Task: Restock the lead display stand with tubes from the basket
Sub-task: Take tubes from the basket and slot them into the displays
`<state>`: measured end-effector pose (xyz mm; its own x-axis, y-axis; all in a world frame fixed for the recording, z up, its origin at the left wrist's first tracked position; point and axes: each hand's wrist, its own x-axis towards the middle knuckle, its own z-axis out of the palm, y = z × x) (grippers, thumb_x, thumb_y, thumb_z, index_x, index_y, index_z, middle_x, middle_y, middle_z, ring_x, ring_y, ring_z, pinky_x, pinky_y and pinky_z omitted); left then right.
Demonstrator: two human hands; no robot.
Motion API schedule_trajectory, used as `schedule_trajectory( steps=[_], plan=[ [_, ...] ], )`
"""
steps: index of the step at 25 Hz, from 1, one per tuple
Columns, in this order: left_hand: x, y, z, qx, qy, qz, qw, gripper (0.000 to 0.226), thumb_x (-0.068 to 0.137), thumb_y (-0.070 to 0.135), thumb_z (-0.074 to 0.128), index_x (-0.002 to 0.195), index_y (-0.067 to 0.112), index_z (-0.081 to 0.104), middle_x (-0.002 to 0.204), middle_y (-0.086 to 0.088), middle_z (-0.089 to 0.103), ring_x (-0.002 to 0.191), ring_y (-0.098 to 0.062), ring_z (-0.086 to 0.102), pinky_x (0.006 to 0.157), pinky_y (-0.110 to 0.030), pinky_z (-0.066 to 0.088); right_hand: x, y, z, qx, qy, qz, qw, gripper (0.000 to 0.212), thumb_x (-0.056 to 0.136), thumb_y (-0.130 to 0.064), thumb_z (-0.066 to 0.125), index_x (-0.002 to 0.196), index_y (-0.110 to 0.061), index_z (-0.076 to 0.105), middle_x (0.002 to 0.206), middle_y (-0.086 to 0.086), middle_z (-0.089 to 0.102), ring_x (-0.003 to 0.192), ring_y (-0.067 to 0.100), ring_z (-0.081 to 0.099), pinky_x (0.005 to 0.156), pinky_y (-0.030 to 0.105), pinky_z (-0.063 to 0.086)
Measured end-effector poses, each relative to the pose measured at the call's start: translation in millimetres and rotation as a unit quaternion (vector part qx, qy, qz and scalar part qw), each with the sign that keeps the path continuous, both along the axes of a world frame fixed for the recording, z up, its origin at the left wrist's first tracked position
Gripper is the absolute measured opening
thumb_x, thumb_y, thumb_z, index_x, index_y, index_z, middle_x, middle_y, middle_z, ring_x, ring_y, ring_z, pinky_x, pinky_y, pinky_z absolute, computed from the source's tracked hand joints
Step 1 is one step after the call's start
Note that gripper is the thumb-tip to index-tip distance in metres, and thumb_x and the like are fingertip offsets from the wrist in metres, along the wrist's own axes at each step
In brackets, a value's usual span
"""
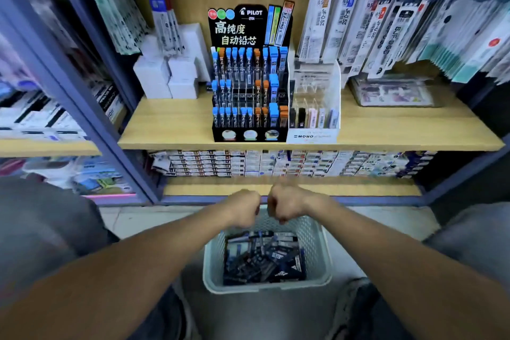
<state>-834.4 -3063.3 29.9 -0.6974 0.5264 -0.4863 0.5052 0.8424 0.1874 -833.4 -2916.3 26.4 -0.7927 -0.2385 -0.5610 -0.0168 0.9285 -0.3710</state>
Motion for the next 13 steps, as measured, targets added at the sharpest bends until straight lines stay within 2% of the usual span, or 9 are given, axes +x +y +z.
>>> schedule_trajectory(
  steps=[1,3,5,8,9,11,13],
  plan=[
    [12,-8,-26,-0.014,-0.035,0.02,0.999,0.004,0.088,0.004,0.059,0.086,0.001,0.063,0.094,-0.021,0.067,0.09,-0.034,0.065,0.072,-0.04,0.049,12,-6,-26,0.023,-0.01,0.006,1.0,0.016,0.086,-0.003,0.064,0.099,-0.002,0.073,0.097,0.017,0.073,0.091,0.028,0.07,0.072,0.035,0.058],
    [28,-24,-75,-0.043,-0.086,0.044,0.994,0.01,0.089,0.007,0.064,0.097,0.001,0.065,0.099,-0.017,0.065,0.092,-0.032,0.065,0.075,-0.038,0.051,29,-7,-78,0.072,-0.032,0.025,0.997,0.023,0.088,-0.007,0.063,0.109,-0.002,0.069,0.109,0.021,0.069,0.1,0.034,0.066,0.084,0.042,0.057],
    [36,-33,-110,-0.067,-0.113,0.047,0.99,0.023,0.091,0.009,0.062,0.112,0.001,0.066,0.108,-0.017,0.065,0.098,-0.033,0.065,0.079,-0.037,0.051,37,0,-123,0.094,-0.058,0.03,0.993,0.032,0.089,-0.01,0.064,0.12,-0.002,0.062,0.117,0.022,0.064,0.103,0.035,0.064,0.087,0.044,0.057],
    [33,-31,-146,-0.076,-0.125,0.045,0.988,0.027,0.092,0.012,0.06,0.115,-0.002,0.063,0.112,-0.021,0.065,0.104,-0.035,0.065,0.082,-0.037,0.051,45,10,-163,0.1,-0.063,-0.002,0.993,0.052,0.089,-0.019,0.069,0.135,-0.005,0.049,0.131,0.02,0.055,0.114,0.033,0.057,0.094,0.041,0.053],
    [31,-29,-158,-0.075,-0.134,0.045,0.987,0.032,0.093,0.016,0.062,0.117,-0.004,0.062,0.112,-0.022,0.064,0.105,-0.036,0.064,0.087,-0.039,0.052,45,13,-174,0.112,-0.065,0.001,0.992,0.064,0.087,-0.022,0.073,0.141,-0.005,0.043,0.139,0.02,0.049,0.123,0.035,0.052,0.099,0.041,0.05],
    [28,-25,-184,-0.089,-0.151,0.055,0.983,0.06,0.092,0.033,0.067,0.136,-0.006,0.051,0.13,-0.027,0.057,0.12,-0.038,0.056,0.103,-0.041,0.045,46,14,-191,0.147,-0.075,0.032,0.986,0.091,0.082,-0.025,0.079,0.151,-0.004,0.024,0.154,0.022,0.026,0.141,0.039,0.03,0.113,0.043,0.037],
    [30,-21,-204,-0.105,-0.191,0.085,0.972,0.105,0.085,0.044,0.076,0.153,-0.01,0.016,0.156,-0.032,0.026,0.142,-0.042,0.034,0.115,-0.041,0.034,48,12,-207,0.172,-0.079,0.031,0.981,0.111,0.077,-0.029,0.082,0.156,-0.007,0.007,0.159,0.024,0.006,0.148,0.043,0.011,0.118,0.049,0.029]
  ],
)
